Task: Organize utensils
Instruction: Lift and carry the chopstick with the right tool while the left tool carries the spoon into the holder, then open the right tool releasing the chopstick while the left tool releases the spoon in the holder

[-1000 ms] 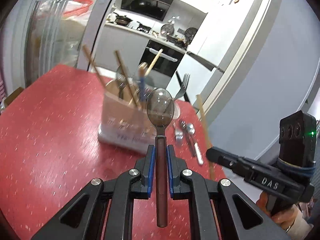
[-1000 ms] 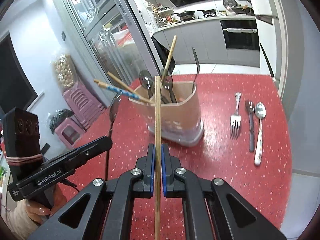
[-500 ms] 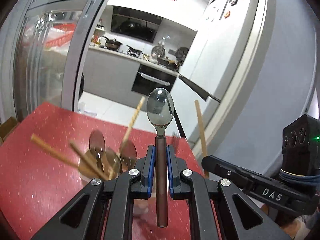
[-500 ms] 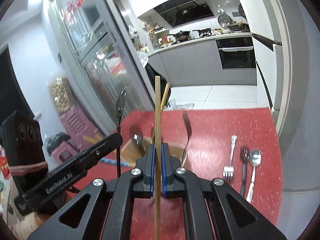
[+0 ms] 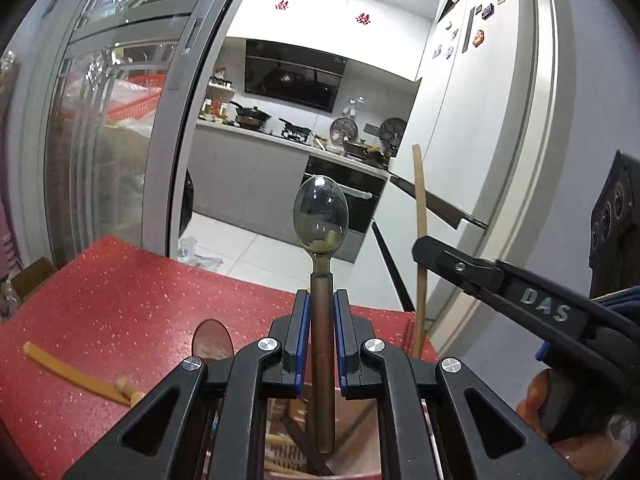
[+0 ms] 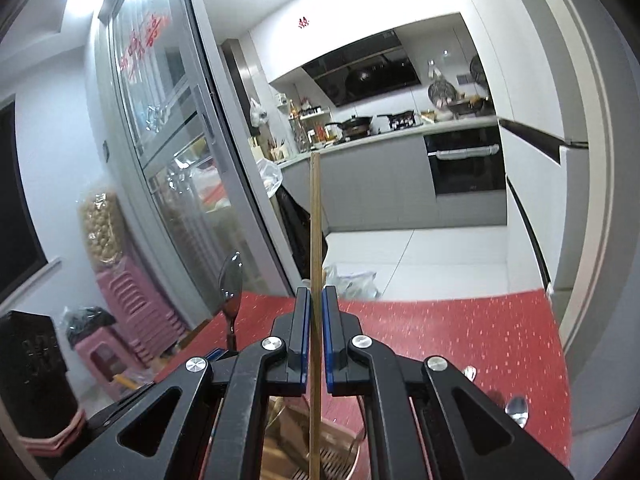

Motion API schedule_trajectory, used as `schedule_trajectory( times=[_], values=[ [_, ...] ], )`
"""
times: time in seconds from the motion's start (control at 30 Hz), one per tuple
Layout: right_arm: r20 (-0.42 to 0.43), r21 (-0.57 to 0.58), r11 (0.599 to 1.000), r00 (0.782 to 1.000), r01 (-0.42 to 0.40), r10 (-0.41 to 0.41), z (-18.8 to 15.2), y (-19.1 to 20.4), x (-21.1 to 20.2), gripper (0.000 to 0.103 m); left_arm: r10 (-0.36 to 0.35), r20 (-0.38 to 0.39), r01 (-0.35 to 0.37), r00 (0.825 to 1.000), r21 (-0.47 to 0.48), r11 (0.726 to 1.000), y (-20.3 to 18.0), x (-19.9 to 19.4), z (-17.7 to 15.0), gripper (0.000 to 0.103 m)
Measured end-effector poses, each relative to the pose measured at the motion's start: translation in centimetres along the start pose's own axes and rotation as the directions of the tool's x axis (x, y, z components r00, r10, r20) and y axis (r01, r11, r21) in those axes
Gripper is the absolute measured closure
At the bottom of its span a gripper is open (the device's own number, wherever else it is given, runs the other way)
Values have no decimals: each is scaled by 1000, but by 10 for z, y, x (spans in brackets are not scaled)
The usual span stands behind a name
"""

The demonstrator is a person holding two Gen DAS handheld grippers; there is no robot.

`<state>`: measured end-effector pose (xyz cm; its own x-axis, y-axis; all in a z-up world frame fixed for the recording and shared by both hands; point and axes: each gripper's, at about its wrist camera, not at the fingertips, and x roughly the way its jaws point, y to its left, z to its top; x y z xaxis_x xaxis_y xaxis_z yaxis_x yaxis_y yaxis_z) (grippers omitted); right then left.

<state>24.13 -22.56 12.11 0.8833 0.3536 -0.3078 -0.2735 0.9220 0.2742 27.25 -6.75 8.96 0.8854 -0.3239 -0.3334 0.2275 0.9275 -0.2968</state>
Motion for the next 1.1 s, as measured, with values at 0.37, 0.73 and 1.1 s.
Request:
schedule_trajectory(
  times=[0.37, 0.73, 1.1],
  values=[
    [46, -33, 999, 998, -34, 36, -25, -6, 20, 97, 54, 49, -59, 997, 102, 993, -9, 2, -24, 67],
    [11, -21, 994, 994, -105, 105, -35, -22, 4, 97, 97, 11, -98, 995, 159, 982, -19, -3, -44, 67],
    [32, -54, 993, 994, -106, 107, -25, -13, 20, 97, 134, -30, -128, 991, 139, 982, -12, -6, -49, 67]
  ],
)
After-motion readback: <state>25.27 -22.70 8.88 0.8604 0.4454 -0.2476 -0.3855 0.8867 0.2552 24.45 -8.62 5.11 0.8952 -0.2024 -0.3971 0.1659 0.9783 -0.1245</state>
